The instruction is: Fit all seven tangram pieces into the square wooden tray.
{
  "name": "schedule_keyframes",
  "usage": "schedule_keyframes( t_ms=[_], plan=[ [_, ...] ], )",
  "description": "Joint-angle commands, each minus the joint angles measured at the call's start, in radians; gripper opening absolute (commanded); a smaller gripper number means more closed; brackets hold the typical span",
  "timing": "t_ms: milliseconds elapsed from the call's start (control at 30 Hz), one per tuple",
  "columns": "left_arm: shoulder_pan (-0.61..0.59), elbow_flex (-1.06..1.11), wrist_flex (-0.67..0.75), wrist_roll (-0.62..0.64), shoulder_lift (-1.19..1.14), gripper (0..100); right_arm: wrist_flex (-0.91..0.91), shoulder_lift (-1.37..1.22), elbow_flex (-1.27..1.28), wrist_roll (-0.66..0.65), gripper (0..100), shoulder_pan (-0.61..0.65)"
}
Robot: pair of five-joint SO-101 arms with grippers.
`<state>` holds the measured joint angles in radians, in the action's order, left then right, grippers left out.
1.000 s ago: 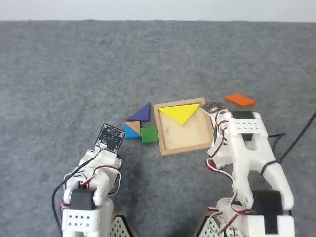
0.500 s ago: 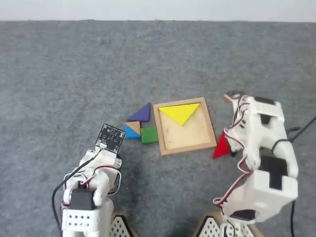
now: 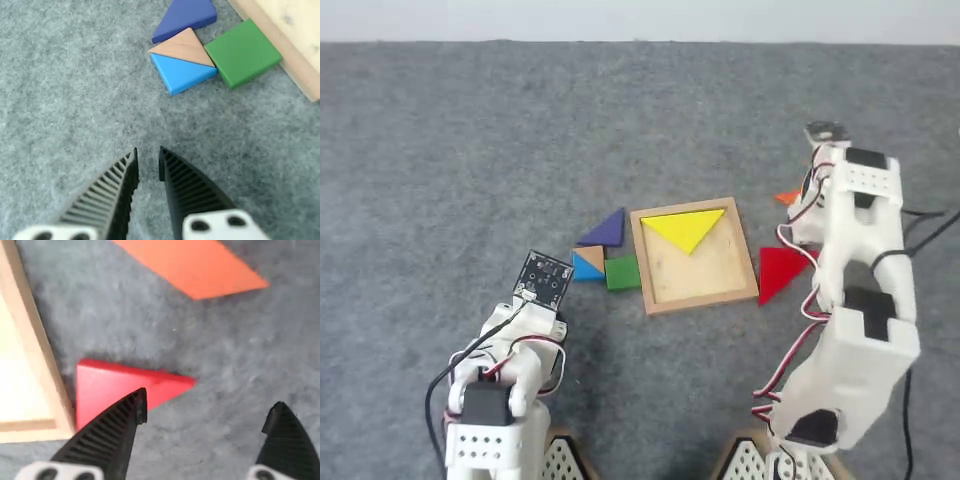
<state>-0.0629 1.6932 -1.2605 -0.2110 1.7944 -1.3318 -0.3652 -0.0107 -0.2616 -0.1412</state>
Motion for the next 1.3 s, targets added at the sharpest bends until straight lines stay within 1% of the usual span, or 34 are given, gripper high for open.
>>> schedule_keyframes(
  t_ms=[0,67,133,200,267,333,367,433,667,800,1033,1200,1267],
  plan=[
    [0.005,-0.010,-0.006,0.005,0.023,6,-0.096,0.074,-0.071,0.143,36.4,0.085],
    [0.005,-0.010,-0.006,0.005,0.023,6,-0.085,0.125,-0.026,0.232,36.4,0.130],
    [0.005,-0.010,-0.006,0.005,0.023,6,-0.039,0.159,0.032,0.358,36.4,0.177],
    [0.005,-0.010,-0.006,0.005,0.023,6,0.013,0.174,0.086,0.514,36.4,0.223],
    [0.005,-0.010,-0.006,0.005,0.023,6,0.056,0.173,0.115,0.701,36.4,0.255],
    [0.005,-0.010,-0.006,0.005,0.023,6,0.073,0.162,0.126,0.855,36.4,0.257],
    [0.005,-0.010,-0.006,0.005,0.023,6,0.073,0.151,0.124,0.905,36.4,0.254],
    [0.005,-0.010,-0.006,0.005,0.023,6,0.082,0.125,0.123,0.933,36.4,0.252],
    [0.005,-0.010,-0.006,0.005,0.023,6,0.090,0.016,0.051,0.945,36.5,0.237],
    [0.005,-0.010,-0.006,0.005,0.023,6,0.079,-0.056,0.003,1.037,36.5,0.228],
    [0.005,-0.010,-0.006,0.005,0.023,6,0.077,-0.074,-0.015,1.043,36.3,0.223],
    [0.005,-0.010,-0.006,0.005,0.023,6,0.088,-0.073,-0.017,1.045,30.0,0.222],
    [0.005,-0.010,-0.006,0.005,0.023,6,0.085,-0.074,-0.017,1.045,29.4,0.214]
  ],
)
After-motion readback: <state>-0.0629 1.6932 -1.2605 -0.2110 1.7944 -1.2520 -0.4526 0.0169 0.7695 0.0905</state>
